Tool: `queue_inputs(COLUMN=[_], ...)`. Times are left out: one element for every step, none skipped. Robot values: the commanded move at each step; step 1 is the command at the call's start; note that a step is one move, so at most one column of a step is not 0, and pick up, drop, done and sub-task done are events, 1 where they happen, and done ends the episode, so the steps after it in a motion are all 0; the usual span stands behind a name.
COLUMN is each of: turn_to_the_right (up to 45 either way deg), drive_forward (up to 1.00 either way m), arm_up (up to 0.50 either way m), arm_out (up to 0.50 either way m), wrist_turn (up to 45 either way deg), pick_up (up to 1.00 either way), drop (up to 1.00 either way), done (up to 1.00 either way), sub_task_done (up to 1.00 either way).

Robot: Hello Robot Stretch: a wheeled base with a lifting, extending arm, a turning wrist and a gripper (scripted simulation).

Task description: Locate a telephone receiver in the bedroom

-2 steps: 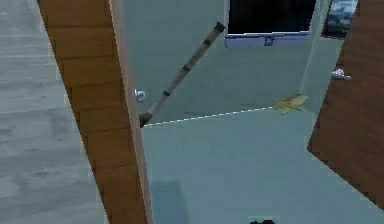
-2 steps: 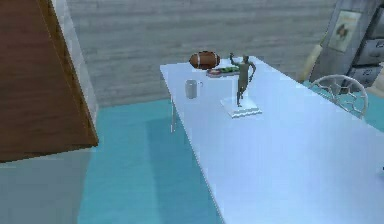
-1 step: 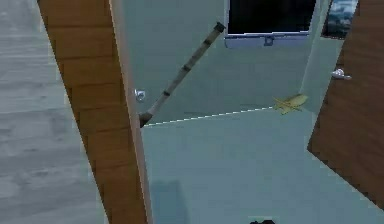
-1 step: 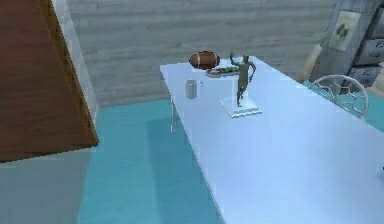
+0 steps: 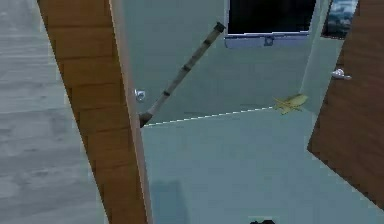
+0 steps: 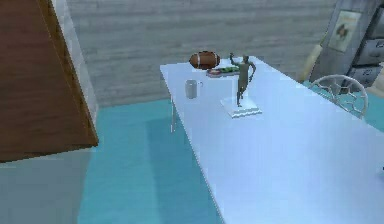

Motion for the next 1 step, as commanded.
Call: queue_inputs(turn_to_the_right=[45.0], drive_forward=[0.00], arm_up=[0.00], arm_out=[0.00], wrist_turn=[0.0], pick_up=[0.00], drop=[0.00], done=[0.00], sub_task_done=[0.00])
